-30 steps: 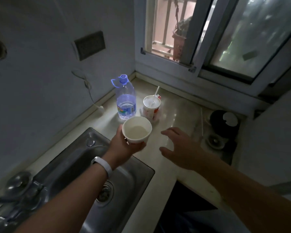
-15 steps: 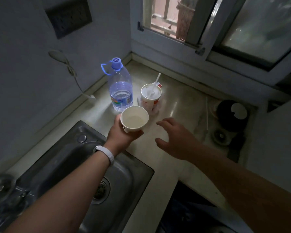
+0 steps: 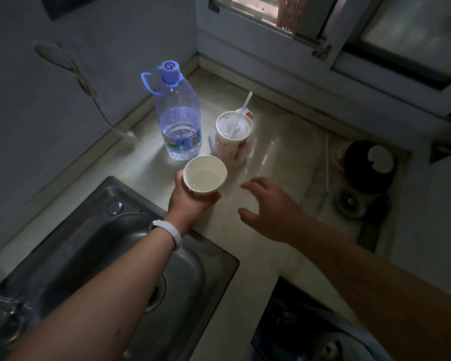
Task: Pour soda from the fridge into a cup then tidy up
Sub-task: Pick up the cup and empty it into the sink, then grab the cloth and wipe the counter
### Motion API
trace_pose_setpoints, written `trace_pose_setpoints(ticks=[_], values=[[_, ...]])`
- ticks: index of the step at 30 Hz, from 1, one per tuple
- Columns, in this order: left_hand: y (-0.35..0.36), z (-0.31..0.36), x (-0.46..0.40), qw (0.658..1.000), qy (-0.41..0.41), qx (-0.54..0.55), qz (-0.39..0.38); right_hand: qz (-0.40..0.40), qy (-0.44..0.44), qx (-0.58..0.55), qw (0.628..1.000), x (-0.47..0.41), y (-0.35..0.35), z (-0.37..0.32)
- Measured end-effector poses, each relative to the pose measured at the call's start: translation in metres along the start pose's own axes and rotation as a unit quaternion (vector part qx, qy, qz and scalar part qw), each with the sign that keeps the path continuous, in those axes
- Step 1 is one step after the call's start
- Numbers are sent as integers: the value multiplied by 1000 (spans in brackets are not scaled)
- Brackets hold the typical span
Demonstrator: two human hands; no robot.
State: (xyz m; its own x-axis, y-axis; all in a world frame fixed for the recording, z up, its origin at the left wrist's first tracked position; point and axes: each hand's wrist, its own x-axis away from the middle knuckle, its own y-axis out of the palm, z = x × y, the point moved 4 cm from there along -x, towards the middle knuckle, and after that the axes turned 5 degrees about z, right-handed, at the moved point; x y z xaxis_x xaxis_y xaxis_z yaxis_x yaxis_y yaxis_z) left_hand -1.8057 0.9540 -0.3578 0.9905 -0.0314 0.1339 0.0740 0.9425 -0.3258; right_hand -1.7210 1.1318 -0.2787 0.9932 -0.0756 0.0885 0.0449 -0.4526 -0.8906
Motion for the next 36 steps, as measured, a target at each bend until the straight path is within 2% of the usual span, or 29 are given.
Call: trace_pose_setpoints(ticks=[10,14,18,23,28,32,36], values=[[-1,1,8,1000,-21,12,-13,-2,4,2,1000,10,-5,1],[-22,9,26,998,-27,3,-49,10,-2,4,1000,15,-23,-7],[-52,25,47,998,-26,-34,-40,19,-19,10,1000,25,-42,-21],[-87,63,84,995,20,-96,-33,54,-60,9,997,47,-73,-41],[-112,121,140,981,102,-167,-6,92,-113,-1,989,86,-108,-63],[-131,163,191,951,178,-252,10,111,-156,-11,981,119,-130,-80],[-151,183,239,909,212,-358,42,120,-200,-23,972,154,-144,-100]])
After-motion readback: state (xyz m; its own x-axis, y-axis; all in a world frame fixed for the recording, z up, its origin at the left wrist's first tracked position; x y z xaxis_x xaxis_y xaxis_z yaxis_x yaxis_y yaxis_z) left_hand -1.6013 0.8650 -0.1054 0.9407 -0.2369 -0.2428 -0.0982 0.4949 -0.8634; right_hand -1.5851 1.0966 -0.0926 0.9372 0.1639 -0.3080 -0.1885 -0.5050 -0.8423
